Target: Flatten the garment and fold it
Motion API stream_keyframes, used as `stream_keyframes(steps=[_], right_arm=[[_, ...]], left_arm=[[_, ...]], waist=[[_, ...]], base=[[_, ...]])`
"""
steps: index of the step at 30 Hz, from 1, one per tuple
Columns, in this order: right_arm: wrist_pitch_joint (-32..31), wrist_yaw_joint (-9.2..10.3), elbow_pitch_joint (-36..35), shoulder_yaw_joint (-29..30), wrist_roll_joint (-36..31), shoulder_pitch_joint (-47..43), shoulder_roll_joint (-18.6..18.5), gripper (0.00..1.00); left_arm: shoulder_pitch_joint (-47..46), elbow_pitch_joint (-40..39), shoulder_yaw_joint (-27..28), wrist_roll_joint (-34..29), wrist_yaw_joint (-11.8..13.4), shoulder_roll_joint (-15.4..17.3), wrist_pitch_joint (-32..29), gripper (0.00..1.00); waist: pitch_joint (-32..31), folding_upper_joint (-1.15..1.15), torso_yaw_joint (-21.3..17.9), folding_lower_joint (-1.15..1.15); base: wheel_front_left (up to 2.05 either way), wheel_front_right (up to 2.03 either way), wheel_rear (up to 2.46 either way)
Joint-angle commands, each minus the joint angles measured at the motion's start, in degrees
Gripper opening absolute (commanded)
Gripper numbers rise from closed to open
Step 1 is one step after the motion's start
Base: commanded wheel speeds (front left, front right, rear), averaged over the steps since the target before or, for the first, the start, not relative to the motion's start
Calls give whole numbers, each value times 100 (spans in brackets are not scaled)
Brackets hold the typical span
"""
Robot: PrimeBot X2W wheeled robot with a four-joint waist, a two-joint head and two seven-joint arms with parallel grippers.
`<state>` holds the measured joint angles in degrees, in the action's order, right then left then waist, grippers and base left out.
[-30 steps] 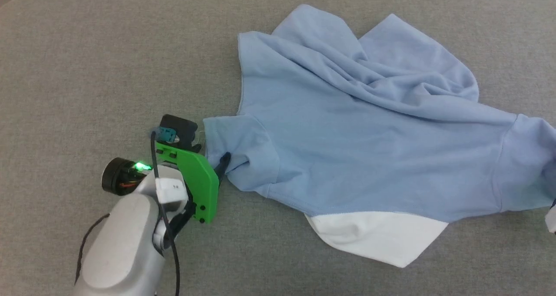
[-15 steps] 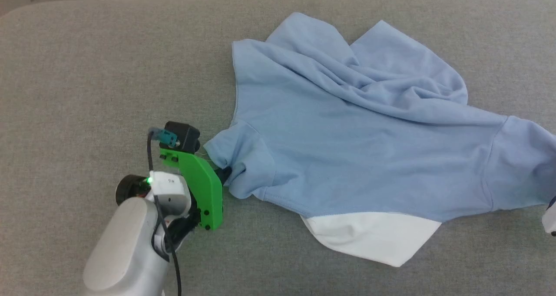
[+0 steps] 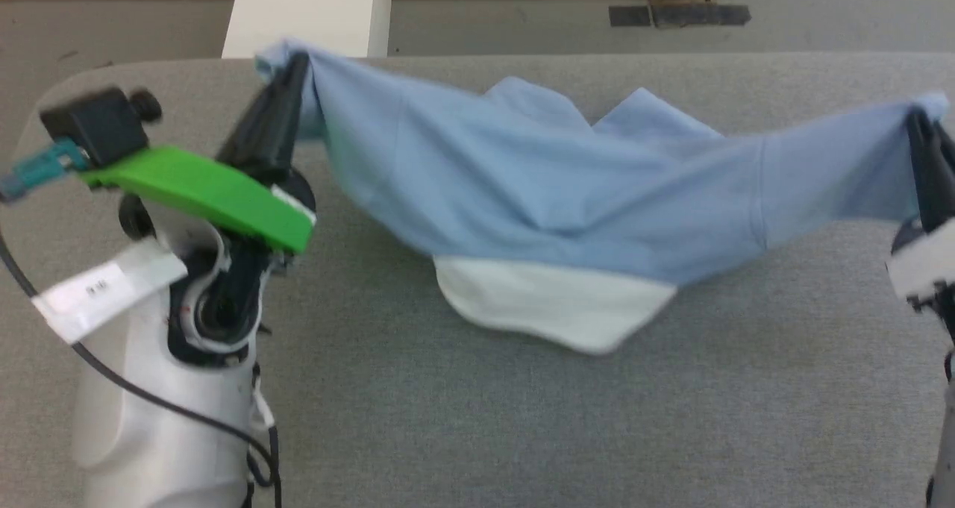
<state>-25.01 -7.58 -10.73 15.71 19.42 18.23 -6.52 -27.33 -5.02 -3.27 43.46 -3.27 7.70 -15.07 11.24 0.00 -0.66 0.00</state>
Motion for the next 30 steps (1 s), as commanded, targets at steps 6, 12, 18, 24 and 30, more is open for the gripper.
stream_keyframes(steps=[6, 12, 18, 24, 30], right_arm=[[-161, 9, -15, -515, 18, 1321, -209, 0], [-239, 9, 565, -865, -181, 2788, -427, 0], [-294, 9, 1688, -917, -570, 3975, -524, 0], [-337, 9, 2617, -974, -906, 4656, -451, 0], [-389, 9, 3119, -765, -1278, 5339, -250, 0]], left_arm=[[-1258, 153, -86, -346, 359, 97, -264, 0], [-2577, 930, -89, -715, 691, 273, -454, 0], [-3640, 1760, -387, -1239, 672, 704, -782, 0], [-4398, 2290, -573, -1398, 687, 722, -990, 0], [-4971, 2520, -636, -1544, 791, 668, -864, 0]], waist=[[-314, 0, -87, 0], [-464, 0, -151, 0], [-522, 0, -201, 0], [-397, 0, -183, 0], [234, 0, -190, 0]], base=[[0, 0, 0], [0, 0, 0], [0, 0, 0], [0, 0, 0], [0, 0, 0]])
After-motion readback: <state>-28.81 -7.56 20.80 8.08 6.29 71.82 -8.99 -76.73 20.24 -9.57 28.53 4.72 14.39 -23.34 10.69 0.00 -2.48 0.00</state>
